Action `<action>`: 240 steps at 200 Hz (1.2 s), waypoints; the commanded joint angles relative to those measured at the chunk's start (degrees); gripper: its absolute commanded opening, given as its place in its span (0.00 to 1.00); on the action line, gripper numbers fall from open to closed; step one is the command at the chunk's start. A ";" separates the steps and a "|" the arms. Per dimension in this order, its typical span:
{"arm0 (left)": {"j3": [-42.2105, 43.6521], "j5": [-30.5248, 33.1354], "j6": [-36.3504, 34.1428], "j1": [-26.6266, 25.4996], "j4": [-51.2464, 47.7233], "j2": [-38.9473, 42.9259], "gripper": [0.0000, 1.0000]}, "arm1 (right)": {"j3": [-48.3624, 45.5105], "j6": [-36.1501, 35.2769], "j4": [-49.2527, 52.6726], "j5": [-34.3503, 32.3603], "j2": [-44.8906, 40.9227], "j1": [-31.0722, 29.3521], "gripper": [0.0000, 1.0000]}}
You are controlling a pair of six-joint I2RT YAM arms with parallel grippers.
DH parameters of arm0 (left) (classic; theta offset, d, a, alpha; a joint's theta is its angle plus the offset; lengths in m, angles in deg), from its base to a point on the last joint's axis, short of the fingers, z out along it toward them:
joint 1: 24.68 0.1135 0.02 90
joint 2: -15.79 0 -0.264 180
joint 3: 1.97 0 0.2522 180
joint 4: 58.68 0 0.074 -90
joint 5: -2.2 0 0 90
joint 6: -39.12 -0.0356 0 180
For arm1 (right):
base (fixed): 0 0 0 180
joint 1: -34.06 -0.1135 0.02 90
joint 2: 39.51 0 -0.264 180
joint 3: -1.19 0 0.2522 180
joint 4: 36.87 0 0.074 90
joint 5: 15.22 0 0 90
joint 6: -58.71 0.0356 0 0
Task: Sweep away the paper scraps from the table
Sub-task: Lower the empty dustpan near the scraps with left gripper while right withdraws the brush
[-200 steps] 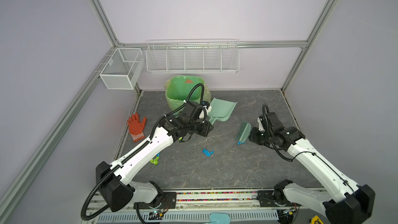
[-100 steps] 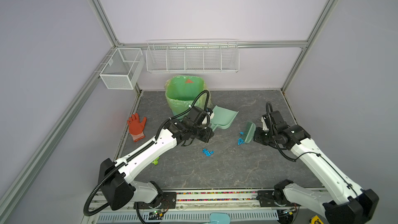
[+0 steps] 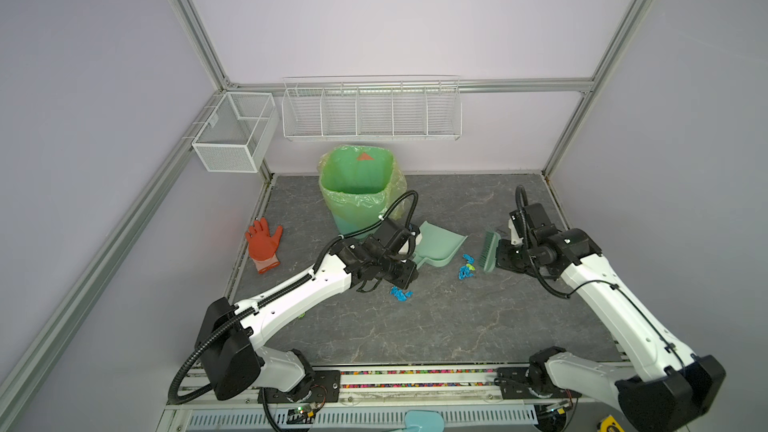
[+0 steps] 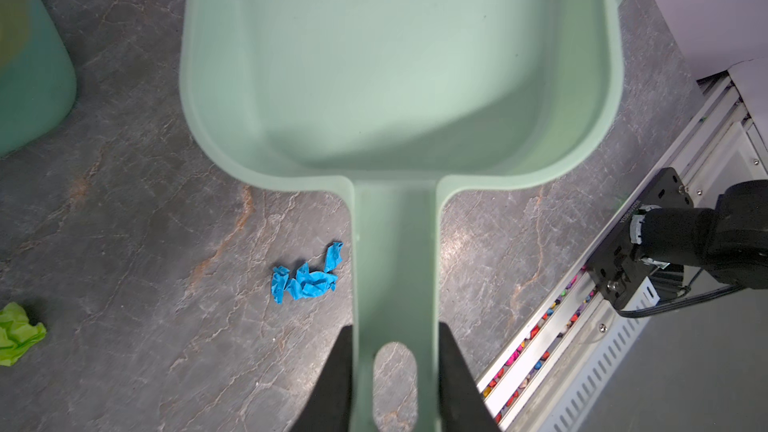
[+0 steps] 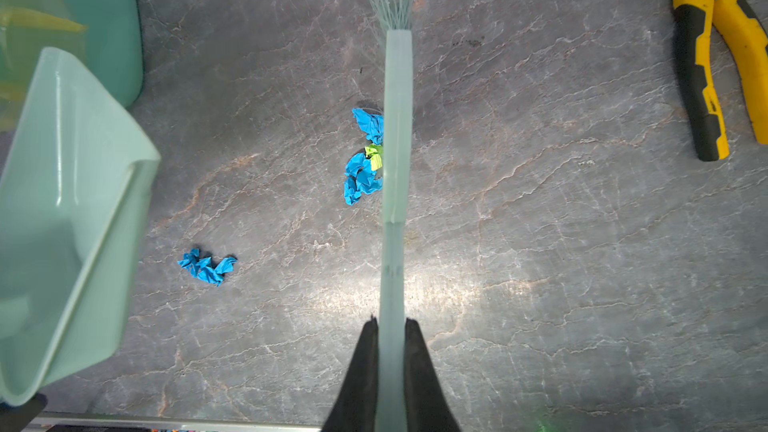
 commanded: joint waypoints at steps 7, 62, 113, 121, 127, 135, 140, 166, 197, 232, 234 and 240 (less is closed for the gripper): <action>0.96 -0.32 0.80 -0.98 1.01 -0.12 0.00 | 1.00 -1.56 0.94 -3.73 0.32 0.25 0.07; -1.17 -1.22 -1.11 -1.45 -2.13 -1.94 0.00 | 7.98 -9.49 3.35 -10.10 6.26 0.35 0.07; -0.51 0.05 -1.61 -3.38 -2.11 -2.79 0.00 | 13.96 -13.30 5.93 -7.07 14.27 0.34 0.07; 0.01 0.61 -1.42 -4.01 -2.01 -2.61 0.00 | 13.88 -13.73 5.71 -6.35 14.75 0.32 0.07; 0.42 1.03 -1.25 -4.50 -2.01 -2.50 0.00 | 13.75 -13.92 5.67 -6.02 15.05 0.33 0.07; 0.84 1.44 -1.14 -5.15 -2.12 -2.54 0.00 | 13.68 -14.10 5.65 -5.86 15.35 0.34 0.07; 0.95 1.76 -1.21 -5.58 -2.33 -2.63 0.00 | 13.59 -14.19 5.58 -5.66 15.44 0.37 0.07; 1.01 5.50 -2.24 -7.78 -4.71 -3.37 0.00 | 12.46 -14.65 4.78 -5.72 15.02 0.33 0.07; 2.48 6.76 -2.47 -8.74 -5.36 -3.65 0.00 | 12.86 -15.03 5.18 -6.98 14.63 0.32 0.07; 3.04 7.68 -2.28 -10.17 -5.62 -4.47 0.00 | 14.03 -15.33 5.02 -7.32 14.88 0.37 0.07; 3.04 7.75 -2.35 -10.27 -5.66 -4.53 0.00 | 14.12 -15.25 5.04 -7.31 14.93 0.37 0.07; 2.95 7.80 -2.50 -10.56 -5.77 -4.82 0.00 | 14.27 -15.26 4.97 -7.31 15.02 0.32 0.07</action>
